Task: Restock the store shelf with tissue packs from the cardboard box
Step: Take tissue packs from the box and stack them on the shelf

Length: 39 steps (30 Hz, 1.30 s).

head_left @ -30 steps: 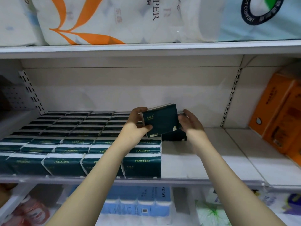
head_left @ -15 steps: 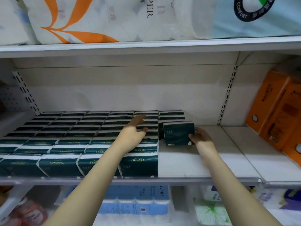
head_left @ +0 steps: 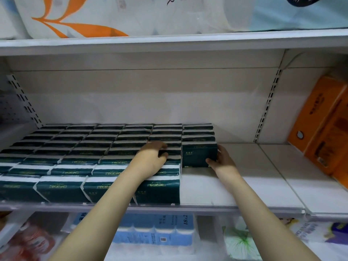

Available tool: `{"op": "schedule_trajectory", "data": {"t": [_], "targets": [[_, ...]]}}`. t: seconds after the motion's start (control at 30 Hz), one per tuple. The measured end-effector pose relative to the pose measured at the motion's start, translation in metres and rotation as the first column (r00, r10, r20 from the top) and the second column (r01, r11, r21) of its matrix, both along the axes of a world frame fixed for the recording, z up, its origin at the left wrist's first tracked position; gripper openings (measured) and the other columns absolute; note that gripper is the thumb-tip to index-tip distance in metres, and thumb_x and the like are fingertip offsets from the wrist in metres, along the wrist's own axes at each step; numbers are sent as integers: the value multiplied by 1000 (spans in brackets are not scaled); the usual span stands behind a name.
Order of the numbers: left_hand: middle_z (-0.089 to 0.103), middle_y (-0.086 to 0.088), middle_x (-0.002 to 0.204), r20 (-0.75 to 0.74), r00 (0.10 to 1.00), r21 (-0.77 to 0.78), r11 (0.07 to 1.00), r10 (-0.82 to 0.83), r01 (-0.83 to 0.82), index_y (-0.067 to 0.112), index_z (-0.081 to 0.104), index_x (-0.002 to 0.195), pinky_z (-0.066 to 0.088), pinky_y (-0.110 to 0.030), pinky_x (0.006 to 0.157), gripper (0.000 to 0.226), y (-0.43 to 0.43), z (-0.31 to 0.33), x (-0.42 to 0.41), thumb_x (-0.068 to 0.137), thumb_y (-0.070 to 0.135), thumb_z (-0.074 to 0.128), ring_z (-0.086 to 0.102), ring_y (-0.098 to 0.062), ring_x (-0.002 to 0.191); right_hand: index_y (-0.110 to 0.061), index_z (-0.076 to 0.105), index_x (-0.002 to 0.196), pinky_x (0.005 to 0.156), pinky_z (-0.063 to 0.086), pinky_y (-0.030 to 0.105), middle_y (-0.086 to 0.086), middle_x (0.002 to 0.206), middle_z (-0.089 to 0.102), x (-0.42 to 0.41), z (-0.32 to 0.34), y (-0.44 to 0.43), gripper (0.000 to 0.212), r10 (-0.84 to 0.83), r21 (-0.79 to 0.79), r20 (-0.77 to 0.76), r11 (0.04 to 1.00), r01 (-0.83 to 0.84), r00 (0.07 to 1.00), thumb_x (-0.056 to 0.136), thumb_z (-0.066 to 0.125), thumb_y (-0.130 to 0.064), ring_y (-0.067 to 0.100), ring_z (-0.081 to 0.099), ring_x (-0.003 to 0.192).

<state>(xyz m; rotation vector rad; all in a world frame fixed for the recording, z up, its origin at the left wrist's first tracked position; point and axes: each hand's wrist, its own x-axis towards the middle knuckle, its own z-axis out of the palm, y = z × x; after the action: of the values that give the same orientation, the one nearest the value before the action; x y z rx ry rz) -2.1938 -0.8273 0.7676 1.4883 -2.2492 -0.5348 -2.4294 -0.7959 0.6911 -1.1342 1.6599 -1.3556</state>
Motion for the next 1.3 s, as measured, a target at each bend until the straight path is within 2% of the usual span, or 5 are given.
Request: {"op": "schedule_trajectory", "data": {"t": [0.4, 0.57, 0.7, 0.87, 1.3], "targets": [[52, -4, 138, 39, 999, 12, 1000, 5, -6, 19, 48, 138, 40, -21, 91, 40, 4, 3, -1, 99, 25, 51, 52, -20, 119, -20, 53, 133, 93, 44, 29, 1, 123, 64, 4, 8, 7, 41, 69, 100, -195, 994, -50, 978, 94, 60, -11, 25, 58, 115], [54, -4, 133, -48, 999, -31, 999, 18, -19, 22, 46, 139, 43, -22, 76, 42, 14, 5, 2, 97, 22, 52, 54, -14, 89, -20, 45, 138, 91, 43, 28, 1, 144, 51, 3, 20, 10, 43, 84, 120, -76, 990, -75, 994, 97, 57, -28, 12, 61, 101], [54, -4, 133, -176, 984, -85, 995, 34, -50, 22, 46, 140, 41, -18, 81, 42, 24, 10, 13, 98, 21, 51, 58, -17, 98, -17, 28, 153, 112, 29, 31, 0, 158, 30, 5, 31, 22, 59, -209, 36, 129, 978, 206, 969, 100, 53, -27, 23, 34, 141], [54, 0, 133, -361, 932, -135, 986, 42, -97, 17, 49, 138, 38, -12, 82, 38, 49, 16, 41, 100, 21, 49, 52, -5, 103, -21, 35, 151, 104, 29, 26, -4, 154, 37, 38, 58, 49, 54, -268, -120, 245, 945, 303, 932, 100, 53, -27, 19, 36, 140], [53, 13, 136, -604, 786, -59, 975, 136, -214, 28, 51, 135, 38, -29, 107, 35, 137, -8, 221, 100, 24, 50, 47, -5, 127, -19, 50, 140, 90, 40, 1, -11, 137, 53, 259, 79, 112, 40, 121, -327, 90, 941, -86, 989, 100, 51, -21, -3, 50, 120]]}}
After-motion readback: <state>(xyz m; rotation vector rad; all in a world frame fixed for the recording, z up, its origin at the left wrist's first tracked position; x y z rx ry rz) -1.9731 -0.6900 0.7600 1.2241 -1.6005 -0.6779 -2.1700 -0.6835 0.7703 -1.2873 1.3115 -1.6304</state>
